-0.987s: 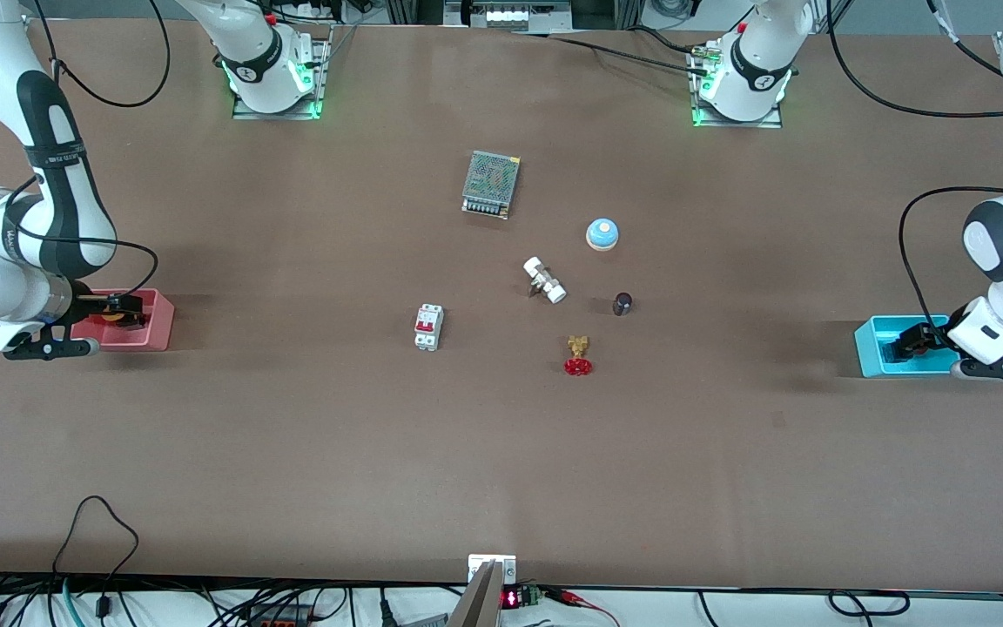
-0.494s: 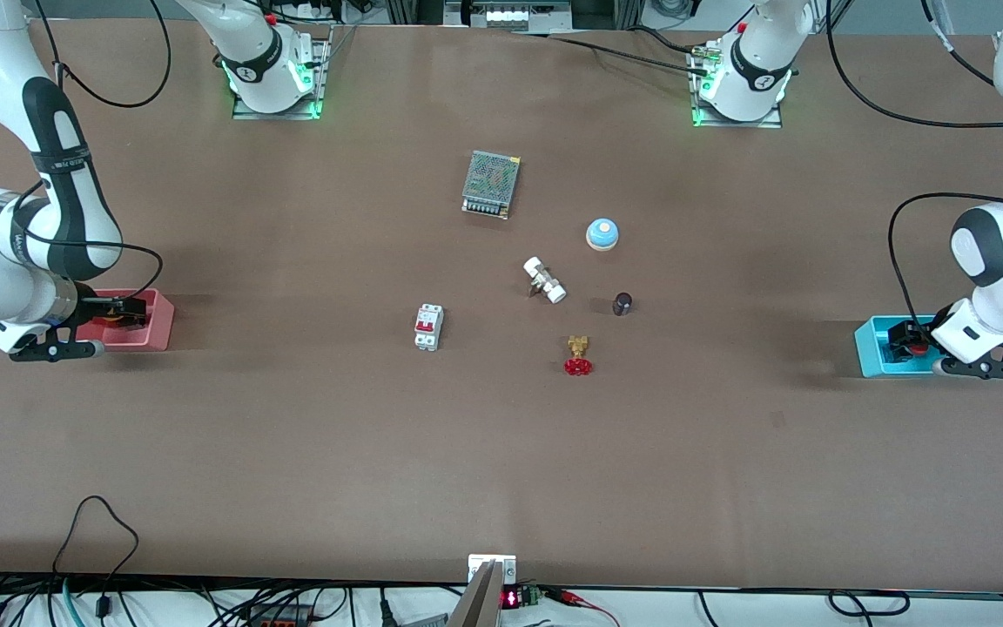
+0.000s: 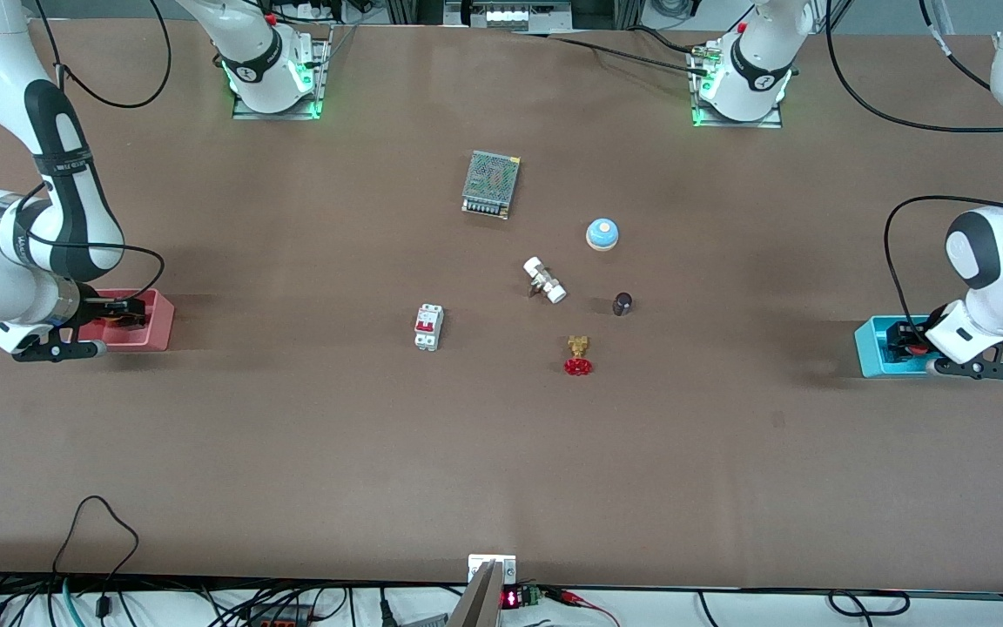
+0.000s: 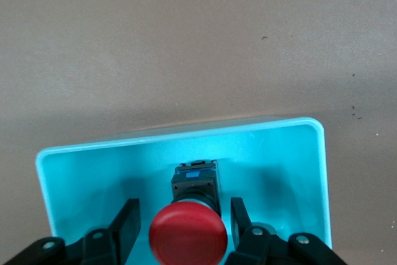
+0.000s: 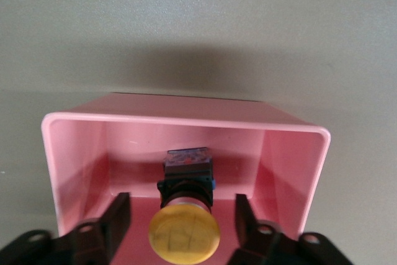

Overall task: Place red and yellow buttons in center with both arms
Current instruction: 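Lift the yellow button with the right gripper while the left gripper lifts the red button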

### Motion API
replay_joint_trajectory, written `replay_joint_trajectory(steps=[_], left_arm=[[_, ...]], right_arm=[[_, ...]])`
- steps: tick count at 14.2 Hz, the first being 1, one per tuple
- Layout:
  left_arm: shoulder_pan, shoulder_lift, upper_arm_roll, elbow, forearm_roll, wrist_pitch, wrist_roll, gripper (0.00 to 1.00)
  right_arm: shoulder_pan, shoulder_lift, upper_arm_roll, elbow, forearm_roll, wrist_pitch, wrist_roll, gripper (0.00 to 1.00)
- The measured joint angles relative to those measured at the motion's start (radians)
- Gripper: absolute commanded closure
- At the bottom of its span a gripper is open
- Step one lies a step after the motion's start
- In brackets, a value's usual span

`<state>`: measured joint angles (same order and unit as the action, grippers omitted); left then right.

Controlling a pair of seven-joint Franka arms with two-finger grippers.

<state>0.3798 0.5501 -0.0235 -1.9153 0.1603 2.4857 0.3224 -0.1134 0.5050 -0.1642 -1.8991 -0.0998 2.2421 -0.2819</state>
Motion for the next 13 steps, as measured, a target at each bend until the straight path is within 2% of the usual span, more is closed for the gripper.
replay_joint_trajectory(steps=[4,8,9,12,13], left_arm=[[0.003,0.004,-0.007,0.0,-0.007,0.0,0.0,0.43],[0.005,0.005,-0.009,0.0,-0.016,0.001,-0.001,0.47],[0.008,0.006,-0.01,0.0,-0.02,0.001,-0.001,0.51],[0.014,0.012,-0.01,0.0,-0.034,0.001,-0.001,0.78],[0.015,0.013,-0.01,0.0,-0.038,0.001,-0.001,0.83]], right_arm=[[-0.003,0.0,0.0,0.0,0.0,0.0,0.0,0.52],[-0.003,0.0,0.0,0.0,0.0,-0.008,-0.007,0.62],[-0.003,0.0,0.0,0.0,0.0,-0.01,-0.017,0.65],[-0.002,-0.006,0.004,0.004,0.0,-0.018,-0.036,0.7],[0.0,-0.018,0.008,0.011,0.0,-0.023,-0.04,0.7]])
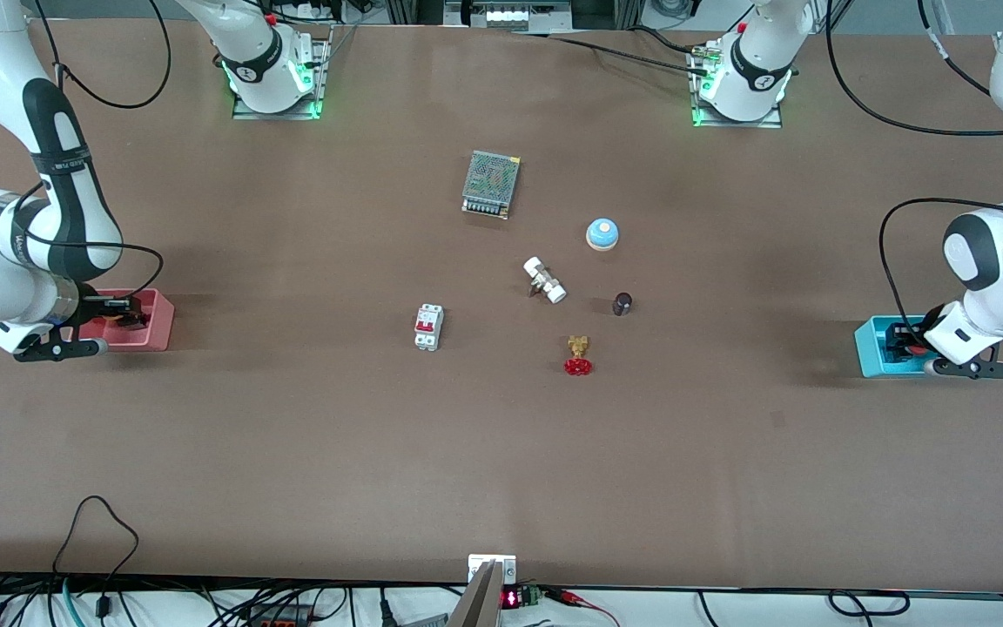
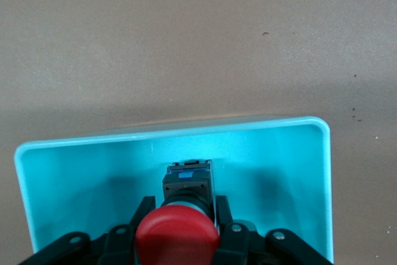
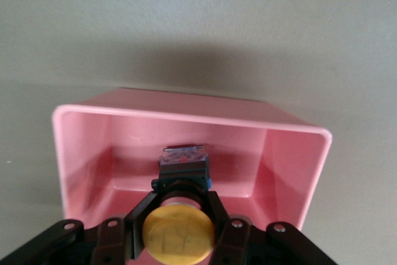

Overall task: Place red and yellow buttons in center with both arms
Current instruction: 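Lift the yellow button with the right gripper while the left gripper lifts the red button, then carry both buttons toward the table center and lower them onto the table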

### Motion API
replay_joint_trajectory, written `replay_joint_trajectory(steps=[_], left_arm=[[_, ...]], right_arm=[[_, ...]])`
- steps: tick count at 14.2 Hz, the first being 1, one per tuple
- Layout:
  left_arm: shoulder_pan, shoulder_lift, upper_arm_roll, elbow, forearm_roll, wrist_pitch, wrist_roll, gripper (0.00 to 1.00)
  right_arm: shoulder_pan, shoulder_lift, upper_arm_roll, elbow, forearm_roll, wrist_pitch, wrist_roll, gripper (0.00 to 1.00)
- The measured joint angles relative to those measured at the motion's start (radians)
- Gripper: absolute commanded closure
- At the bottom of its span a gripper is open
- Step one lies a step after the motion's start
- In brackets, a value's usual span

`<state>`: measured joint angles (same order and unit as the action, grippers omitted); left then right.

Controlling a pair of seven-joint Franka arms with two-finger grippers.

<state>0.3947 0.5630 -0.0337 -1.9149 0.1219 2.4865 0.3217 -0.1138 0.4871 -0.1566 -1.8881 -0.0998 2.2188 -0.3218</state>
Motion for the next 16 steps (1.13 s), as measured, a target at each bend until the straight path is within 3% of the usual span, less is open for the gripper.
replay_joint_trajectory(steps=[3,7,11,14,16], left_arm=[[0.0,0.0,-0.001,0.001,-0.003,0.0,0.0,0.85],[0.0,-0.004,-0.013,0.028,-0.003,-0.028,0.0,0.85],[0.0,-0.05,-0.029,0.187,-0.004,-0.324,0.0,0.84],[-0.002,-0.076,-0.093,0.306,-0.004,-0.498,-0.001,0.84],[-0.004,-0.079,-0.156,0.338,-0.004,-0.561,0.001,0.84]], right_arm=[[0.008,-0.089,0.03,0.068,0.02,-0.128,-0.001,0.71],[0.063,-0.194,0.052,0.23,0.124,-0.393,0.04,0.71],[0.237,-0.136,0.06,0.252,0.135,-0.399,0.373,0.71],[0.375,-0.043,0.063,0.265,0.135,-0.344,0.656,0.7],[0.412,0.012,0.063,0.283,0.173,-0.317,0.755,0.7]])
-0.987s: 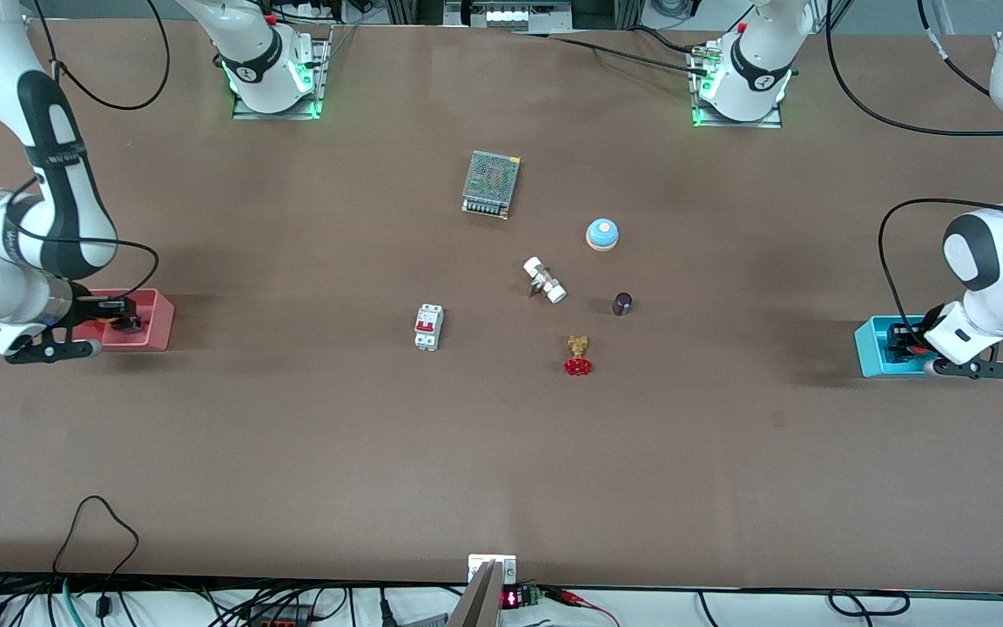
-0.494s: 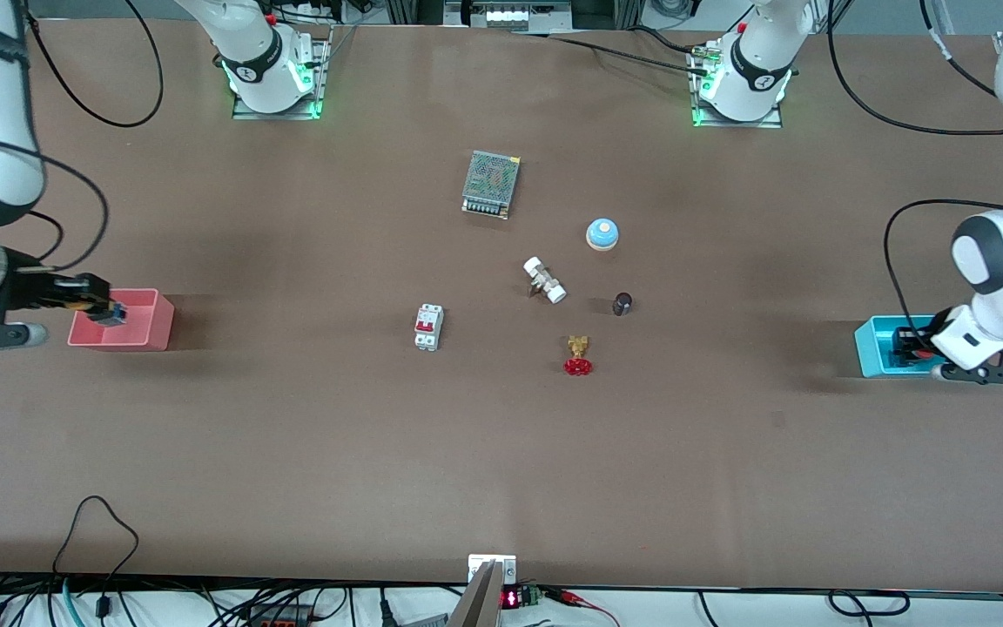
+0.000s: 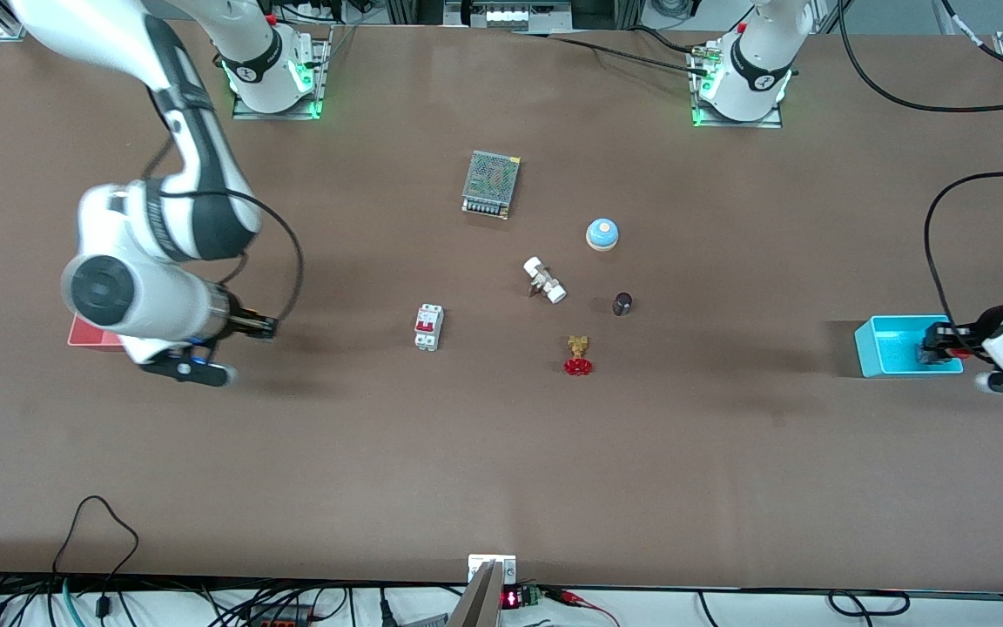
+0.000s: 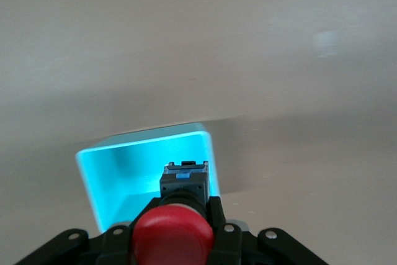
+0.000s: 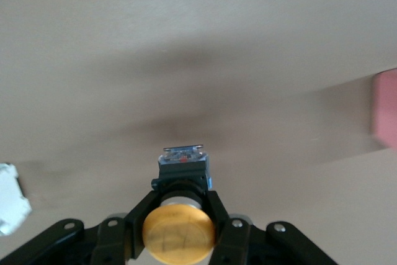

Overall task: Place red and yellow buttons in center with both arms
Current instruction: 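Carry both buttons toward the table center and lower them onto the table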

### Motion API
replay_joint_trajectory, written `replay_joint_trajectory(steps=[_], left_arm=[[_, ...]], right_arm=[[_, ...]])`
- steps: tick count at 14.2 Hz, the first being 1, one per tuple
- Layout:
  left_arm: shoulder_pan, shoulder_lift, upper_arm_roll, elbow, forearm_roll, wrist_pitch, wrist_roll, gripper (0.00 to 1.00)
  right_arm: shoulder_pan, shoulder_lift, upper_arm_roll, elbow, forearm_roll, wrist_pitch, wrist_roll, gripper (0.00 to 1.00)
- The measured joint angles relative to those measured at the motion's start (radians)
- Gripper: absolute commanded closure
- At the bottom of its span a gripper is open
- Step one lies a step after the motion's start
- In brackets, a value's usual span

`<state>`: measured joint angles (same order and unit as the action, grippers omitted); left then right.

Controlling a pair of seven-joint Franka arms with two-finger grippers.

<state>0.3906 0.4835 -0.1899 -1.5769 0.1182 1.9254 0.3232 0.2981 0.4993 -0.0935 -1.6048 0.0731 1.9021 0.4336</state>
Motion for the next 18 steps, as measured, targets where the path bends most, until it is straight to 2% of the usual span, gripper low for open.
replay_joint_trajectory(steps=[3,6,9,13,16,18], left_arm=[[-0.038,0.005,-0.077,-0.002,0.0,-0.057,-0.001,0.89],[-0.158,0.036,-0.084,-0.034,0.0,-0.065,-0.053,0.89],[-0.275,0.079,-0.085,-0.066,0.0,-0.064,-0.246,0.89],[-0.346,0.092,-0.085,-0.104,0.013,-0.054,-0.417,0.89],[-0.393,0.091,-0.085,-0.168,0.024,0.041,-0.559,0.88],[-0.424,0.09,-0.085,-0.235,0.026,0.161,-0.63,0.88]], right_arm=[[0.002,0.059,-0.007,0.014,0.074,0.02,0.024,0.7],[0.02,0.104,-0.006,0.017,0.095,0.068,0.079,0.7],[0.049,0.139,-0.006,0.019,0.095,0.119,0.143,0.7],[0.053,0.165,-0.008,0.021,0.097,0.129,0.155,0.7],[0.053,0.184,-0.009,0.022,0.099,0.131,0.156,0.69],[0.053,0.192,-0.009,0.022,0.102,0.138,0.162,0.68]])
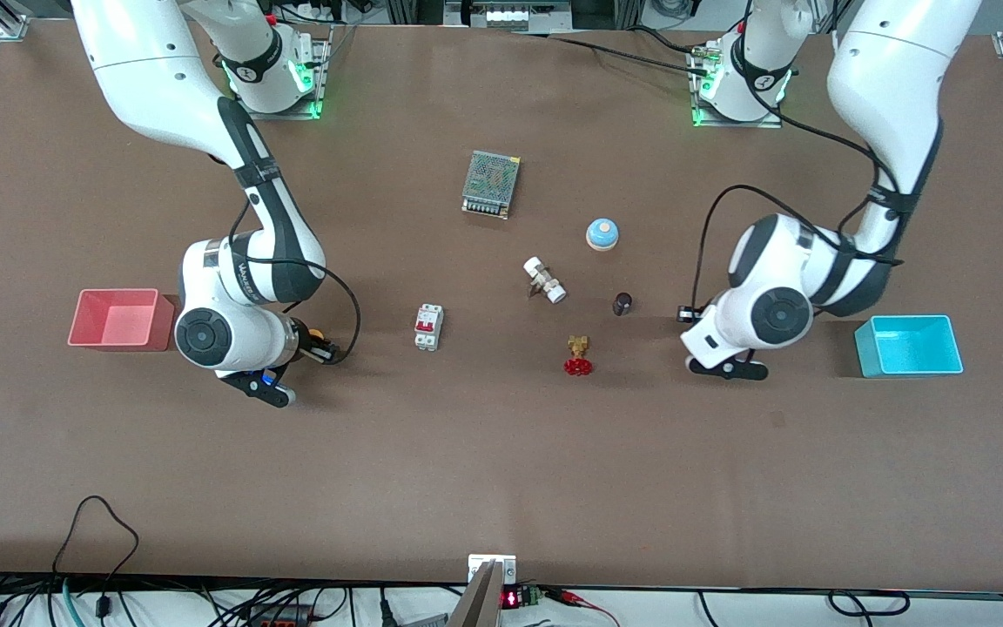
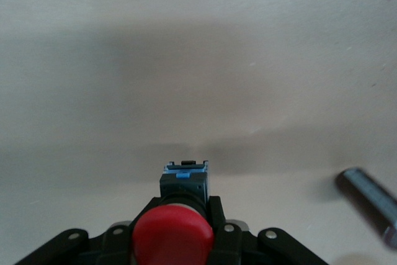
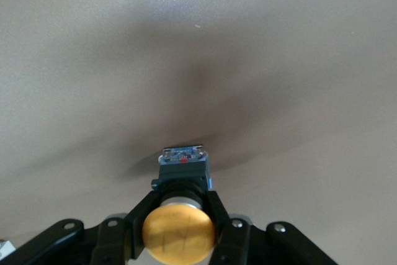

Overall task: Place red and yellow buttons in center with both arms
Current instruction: 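Carry both buttons toward the table center and lower them onto the table, then open both grippers to release the buttons and lift away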

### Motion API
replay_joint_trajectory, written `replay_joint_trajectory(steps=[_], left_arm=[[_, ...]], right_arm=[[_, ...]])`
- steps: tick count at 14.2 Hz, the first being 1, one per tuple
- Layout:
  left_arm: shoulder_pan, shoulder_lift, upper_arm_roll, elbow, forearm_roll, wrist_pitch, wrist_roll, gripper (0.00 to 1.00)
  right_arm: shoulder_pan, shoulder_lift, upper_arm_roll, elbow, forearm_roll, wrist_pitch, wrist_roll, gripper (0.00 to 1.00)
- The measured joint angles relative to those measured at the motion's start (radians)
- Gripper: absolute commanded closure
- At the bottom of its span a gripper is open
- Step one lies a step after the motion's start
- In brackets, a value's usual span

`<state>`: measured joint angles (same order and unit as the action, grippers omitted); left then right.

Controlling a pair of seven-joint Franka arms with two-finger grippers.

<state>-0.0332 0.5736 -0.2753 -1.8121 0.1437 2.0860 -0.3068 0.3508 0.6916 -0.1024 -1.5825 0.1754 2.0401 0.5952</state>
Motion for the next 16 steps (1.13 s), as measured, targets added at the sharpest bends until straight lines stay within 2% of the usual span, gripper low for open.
replay_joint_trajectory(steps=[1,2,4,5,6,7,10,14,16], left_arm=[[-0.008,-0.001,0.0,-0.036,0.0,0.064,-0.023,0.87],[-0.013,-0.002,0.0,-0.074,0.0,0.12,-0.047,0.87],[-0.014,-0.012,0.0,-0.096,0.002,0.14,-0.071,0.8],[-0.014,-0.014,0.0,-0.101,0.002,0.145,-0.078,0.67],[-0.014,-0.015,0.0,-0.103,0.002,0.147,-0.082,0.11],[-0.014,-0.015,0.0,-0.104,0.002,0.147,-0.087,0.0],[-0.015,-0.014,0.0,-0.114,0.002,0.147,-0.128,0.0],[-0.014,-0.017,0.001,-0.111,0.002,0.147,-0.152,0.0],[-0.013,-0.03,0.001,-0.083,0.002,0.107,-0.152,0.0]], right_arm=[[0.0,0.0,0.0,0.0,0.0,0.0,0.009,0.55],[0.0,0.0,0.0,0.0,0.001,0.001,0.018,0.01],[0.002,0.002,0.0,0.001,0.001,0.009,0.022,0.0],[0.003,0.002,0.0,0.002,0.001,0.014,0.023,0.0],[0.003,0.002,0.0,0.008,0.001,0.018,0.023,0.0],[0.003,0.0,0.0,0.026,0.001,0.02,0.023,0.0],[0.003,-0.042,-0.006,0.109,0.0,-0.035,0.022,0.0],[-0.011,-0.208,-0.02,0.135,-0.001,-0.143,0.0,0.0],[-0.033,-0.284,-0.024,0.134,-0.001,-0.216,-0.053,0.0]])
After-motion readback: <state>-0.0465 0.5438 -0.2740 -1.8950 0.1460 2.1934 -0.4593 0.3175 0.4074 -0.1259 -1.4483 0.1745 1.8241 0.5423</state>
